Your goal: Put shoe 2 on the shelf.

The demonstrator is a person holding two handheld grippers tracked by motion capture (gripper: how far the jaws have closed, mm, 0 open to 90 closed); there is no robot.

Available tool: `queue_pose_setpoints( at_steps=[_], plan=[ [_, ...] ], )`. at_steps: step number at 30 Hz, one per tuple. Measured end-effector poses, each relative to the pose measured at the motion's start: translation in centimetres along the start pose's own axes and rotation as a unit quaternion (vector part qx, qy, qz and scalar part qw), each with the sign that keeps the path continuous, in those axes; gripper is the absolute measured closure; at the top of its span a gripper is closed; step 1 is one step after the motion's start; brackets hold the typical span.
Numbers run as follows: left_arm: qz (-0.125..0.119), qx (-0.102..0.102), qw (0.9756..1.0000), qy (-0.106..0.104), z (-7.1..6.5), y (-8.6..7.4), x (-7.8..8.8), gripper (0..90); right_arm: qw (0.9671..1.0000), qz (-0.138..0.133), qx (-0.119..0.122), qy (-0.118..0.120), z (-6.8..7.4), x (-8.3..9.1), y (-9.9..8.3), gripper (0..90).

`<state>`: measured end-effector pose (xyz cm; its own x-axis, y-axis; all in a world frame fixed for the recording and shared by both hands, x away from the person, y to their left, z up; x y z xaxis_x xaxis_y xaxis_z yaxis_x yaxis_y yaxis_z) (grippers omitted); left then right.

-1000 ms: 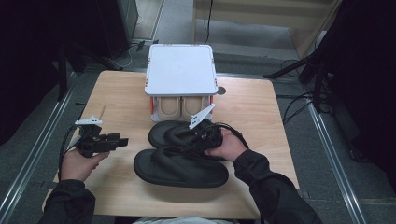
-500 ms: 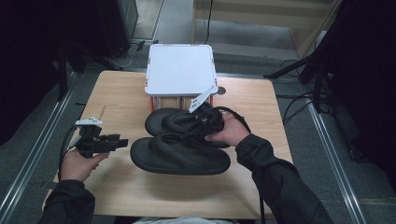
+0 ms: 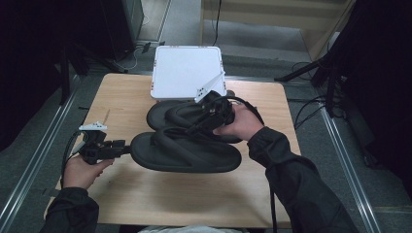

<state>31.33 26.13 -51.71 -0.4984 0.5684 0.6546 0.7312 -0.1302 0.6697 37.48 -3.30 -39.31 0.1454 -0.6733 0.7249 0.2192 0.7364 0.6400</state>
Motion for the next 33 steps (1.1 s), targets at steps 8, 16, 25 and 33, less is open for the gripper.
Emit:
queue_pose_setpoints(
  at_steps=[8, 16, 25, 33],
  plan=[
    [0.001, -0.001, 1.0000, -0.003, 0.0, 0.0, 0.0, 45.8, 0.9999, -0.006, -0.010, -0.013, 0.1, 1.8, 1.7, 76.2],
    [-0.001, -0.002, 1.0000, -0.003, -0.1, 0.0, -0.1, 45.9, 0.9973, -0.017, -0.044, -0.056, -0.8, 3.5, 3.2, 76.2],
    [0.006, -0.006, 0.9999, -0.006, -0.2, 0.0, -0.5, 45.9, 0.9874, -0.033, -0.108, -0.110, -4.4, 4.4, 3.9, 76.2],
    [0.008, -0.006, 0.9999, -0.008, -0.3, 0.0, -0.6, 45.9, 0.9688, -0.055, -0.177, -0.165, -8.0, 4.6, 4.9, 76.3]
  ],
)
Point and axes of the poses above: each handheld gripper's, and its own axes: x roughly backward along the jaws, y roughly out of its top, z roughly to its left, the point moved 5 cm from there along -x, roughly forward along the jaws
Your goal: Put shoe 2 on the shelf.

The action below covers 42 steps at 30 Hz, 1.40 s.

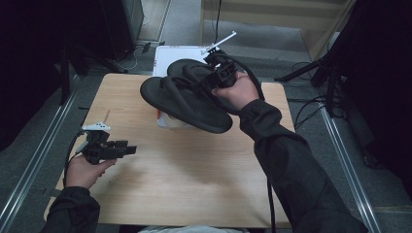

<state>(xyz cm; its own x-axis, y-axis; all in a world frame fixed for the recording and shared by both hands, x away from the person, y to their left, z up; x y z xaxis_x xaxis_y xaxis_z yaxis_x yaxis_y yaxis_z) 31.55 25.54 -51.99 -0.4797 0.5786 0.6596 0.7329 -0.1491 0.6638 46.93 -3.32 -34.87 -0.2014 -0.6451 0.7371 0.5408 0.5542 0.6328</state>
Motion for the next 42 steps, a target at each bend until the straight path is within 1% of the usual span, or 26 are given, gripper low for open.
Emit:
queue_pose_setpoints(
  at_steps=[3, 6, 8, 9, 11, 12, 14, 16, 18, 19, 20, 22, 24, 25, 27, 28, 29, 31, 34, 36, 37, 38, 42],
  plan=[
    [0.001, -0.001, 1.0000, -0.001, 0.0, 0.0, 0.0, 45.9, 0.9996, -0.002, -0.014, -0.025, -1.1, -0.8, 0.7, 76.3],
    [0.001, -0.002, 1.0000, -0.001, 0.0, 0.0, 0.0, 45.9, 0.9981, -0.005, -0.043, -0.044, -2.1, -1.5, 1.5, 76.3],
    [0.001, -0.001, 1.0000, -0.001, 0.0, 0.0, -0.1, 45.9, 0.9962, -0.007, -0.067, -0.055, -2.6, -2.0, 1.9, 76.3],
    [0.001, -0.001, 1.0000, -0.001, 0.0, 0.0, -0.1, 45.9, 0.9953, -0.010, -0.074, -0.060, -2.8, -2.2, 2.1, 76.3],
    [0.002, -0.002, 1.0000, -0.002, 0.0, 0.0, -0.1, 45.9, 0.9926, -0.020, -0.093, -0.075, -3.1, -2.6, 2.5, 76.2],
    [0.002, -0.003, 1.0000, -0.003, -0.1, 0.0, -0.1, 45.9, 0.9904, -0.027, -0.107, -0.083, -3.3, -2.8, 2.7, 76.2],
    [0.003, -0.005, 1.0000, -0.003, -0.1, 0.0, -0.1, 45.9, 0.9847, -0.037, -0.134, -0.105, -3.7, -3.2, 3.1, 76.2],
    [0.003, -0.006, 1.0000, -0.005, -0.2, 0.0, -0.2, 45.9, 0.9772, -0.047, -0.169, -0.120, -4.1, -3.6, 3.4, 76.2],
    [0.003, -0.005, 1.0000, -0.007, -0.3, 0.1, -0.2, 45.9, 0.9715, -0.058, -0.186, -0.134, -4.5, -4.0, 3.7, 76.1],
    [0.003, -0.005, 1.0000, -0.007, -0.3, 0.1, -0.2, 45.9, 0.9680, -0.061, -0.199, -0.140, -4.7, -4.3, 3.8, 76.0],
    [0.001, -0.005, 1.0000, -0.008, -0.3, 0.1, -0.2, 45.9, 0.9651, -0.068, -0.208, -0.144, -4.8, -4.5, 4.0, 76.0],
    [0.002, -0.007, 0.9999, -0.009, -0.2, 0.1, -0.2, 45.9, 0.9596, -0.078, -0.222, -0.154, -5.0, -4.9, 4.3, 76.0],
    [0.002, -0.006, 0.9999, -0.012, -0.3, 0.2, -0.3, 46.0, 0.9531, -0.092, -0.234, -0.169, -5.2, -5.2, 4.8, 76.0],
    [0.001, -0.006, 0.9999, -0.012, -0.3, 0.2, -0.3, 46.0, 0.9487, -0.098, -0.240, -0.180, -5.3, -5.4, 5.0, 76.0],
    [0.002, -0.009, 0.9999, -0.013, -0.4, 0.2, -0.4, 46.0, 0.9424, -0.109, -0.246, -0.198, -5.5, -5.8, 5.5, 75.9],
    [0.003, -0.009, 0.9998, -0.016, -0.4, 0.2, -0.4, 46.0, 0.9396, -0.111, -0.253, -0.202, -5.7, -6.0, 5.6, 75.8],
    [0.003, -0.010, 0.9998, -0.016, -0.4, 0.2, -0.4, 46.0, 0.9356, -0.117, -0.263, -0.205, -5.7, -6.1, 5.8, 75.7],
    [0.002, -0.009, 0.9998, -0.015, -0.4, 0.2, -0.4, 46.0, 0.9295, -0.127, -0.276, -0.210, -6.0, -6.5, 6.1, 75.6],
    [0.004, -0.010, 0.9998, -0.017, -0.4, 0.2, -0.4, 46.0, 0.9212, -0.137, -0.289, -0.221, -6.2, -6.8, 6.5, 75.3],
    [0.006, -0.011, 0.9998, -0.019, -0.5, 0.2, -0.4, 45.9, 0.9189, -0.137, -0.288, -0.232, -6.2, -7.0, 6.7, 74.8],
    [0.005, -0.010, 0.9998, -0.019, -0.5, 0.2, -0.4, 46.0, 0.9185, -0.138, -0.286, -0.235, -6.1, -7.1, 6.8, 73.7],
    [0.006, -0.009, 0.9997, -0.020, -0.5, 0.2, -0.5, 46.0, 0.9165, -0.140, -0.291, -0.237, -6.0, -7.1, 6.9, 73.6],
    [0.005, -0.007, 0.9997, -0.021, -0.5, 0.1, -0.5, 45.9, 0.9144, -0.145, -0.294, -0.238, -6.0, -7.3, 7.1, 73.5]
  ],
)
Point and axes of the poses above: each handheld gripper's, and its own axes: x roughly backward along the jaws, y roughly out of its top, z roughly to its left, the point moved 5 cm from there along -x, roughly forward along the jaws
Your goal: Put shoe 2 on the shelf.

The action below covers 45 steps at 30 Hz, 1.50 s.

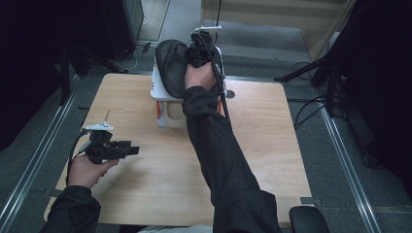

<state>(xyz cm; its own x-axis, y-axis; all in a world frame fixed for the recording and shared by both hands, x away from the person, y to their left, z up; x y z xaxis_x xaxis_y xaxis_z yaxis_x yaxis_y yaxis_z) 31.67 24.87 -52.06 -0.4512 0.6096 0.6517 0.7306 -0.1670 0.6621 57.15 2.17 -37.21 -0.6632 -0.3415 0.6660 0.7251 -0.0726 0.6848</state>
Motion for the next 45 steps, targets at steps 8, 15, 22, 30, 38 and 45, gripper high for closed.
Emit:
queue_pose_setpoints(
  at_steps=[8, 15, 22, 30, 38, 45],
  plan=[
    [0.001, -0.002, 1.0000, 0.000, 0.0, 0.0, -0.1, 45.9, 0.9999, -0.008, -0.010, 0.002, -0.3, -0.1, 0.3, 73.8],
    [0.001, -0.002, 1.0000, 0.001, 0.0, 0.0, 0.0, 46.0, 0.9999, -0.012, -0.005, 0.005, -0.3, 0.2, 0.5, 71.6],
    [0.001, -0.002, 1.0000, 0.000, 0.0, 0.0, 0.0, 45.9, 0.9998, -0.012, -0.001, 0.017, -0.1, 0.3, 0.4, 64.2],
    [0.003, -0.003, 1.0000, 0.001, 0.0, 0.0, -0.1, 45.9, 0.9996, -0.013, 0.013, 0.023, 0.3, 0.4, 0.3, 54.9],
    [0.001, -0.001, 1.0000, 0.001, 0.0, 0.0, -0.1, 45.9, 0.9990, -0.006, 0.022, 0.038, -0.2, 1.0, 0.6, 54.2],
    [0.007, -0.003, 1.0000, 0.000, 0.0, 0.1, -0.3, 45.8, 0.9976, 0.013, 0.047, 0.048, -0.7, 2.2, 0.3, 54.8]
  ],
)
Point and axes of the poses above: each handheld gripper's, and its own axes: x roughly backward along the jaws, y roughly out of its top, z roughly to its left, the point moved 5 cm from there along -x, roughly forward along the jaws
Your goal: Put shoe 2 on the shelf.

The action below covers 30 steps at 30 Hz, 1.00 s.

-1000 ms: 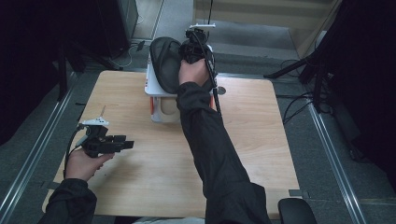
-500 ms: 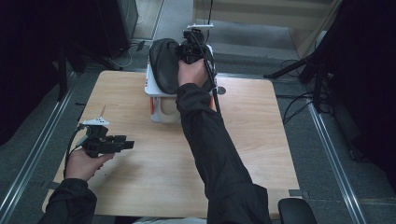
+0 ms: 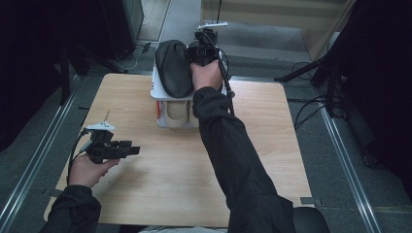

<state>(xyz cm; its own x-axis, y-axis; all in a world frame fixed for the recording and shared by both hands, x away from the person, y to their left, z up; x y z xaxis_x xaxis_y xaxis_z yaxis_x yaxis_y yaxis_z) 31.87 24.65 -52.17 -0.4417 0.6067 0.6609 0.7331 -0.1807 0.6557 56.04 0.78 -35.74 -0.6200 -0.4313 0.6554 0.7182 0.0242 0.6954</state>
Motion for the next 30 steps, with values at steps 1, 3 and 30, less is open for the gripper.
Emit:
queue_pose_setpoints(
  at_steps=[1, 3, 30],
  plan=[
    [0.002, 0.000, 1.0000, -0.001, 0.0, 0.0, 0.0, 45.8, 1.0000, 0.002, 0.004, 0.003, 0.0, 0.3, 0.0, 55.1],
    [0.003, -0.001, 1.0000, -0.001, 0.0, 0.1, -0.2, 45.6, 0.9999, 0.005, 0.011, 0.010, 0.0, 0.8, -0.2, 55.3],
    [0.008, 0.003, 1.0000, 0.000, 0.0, 0.2, -0.5, 44.1, 0.9865, 0.027, 0.109, 0.120, 0.0, 7.4, -3.7, 61.9]
  ],
)
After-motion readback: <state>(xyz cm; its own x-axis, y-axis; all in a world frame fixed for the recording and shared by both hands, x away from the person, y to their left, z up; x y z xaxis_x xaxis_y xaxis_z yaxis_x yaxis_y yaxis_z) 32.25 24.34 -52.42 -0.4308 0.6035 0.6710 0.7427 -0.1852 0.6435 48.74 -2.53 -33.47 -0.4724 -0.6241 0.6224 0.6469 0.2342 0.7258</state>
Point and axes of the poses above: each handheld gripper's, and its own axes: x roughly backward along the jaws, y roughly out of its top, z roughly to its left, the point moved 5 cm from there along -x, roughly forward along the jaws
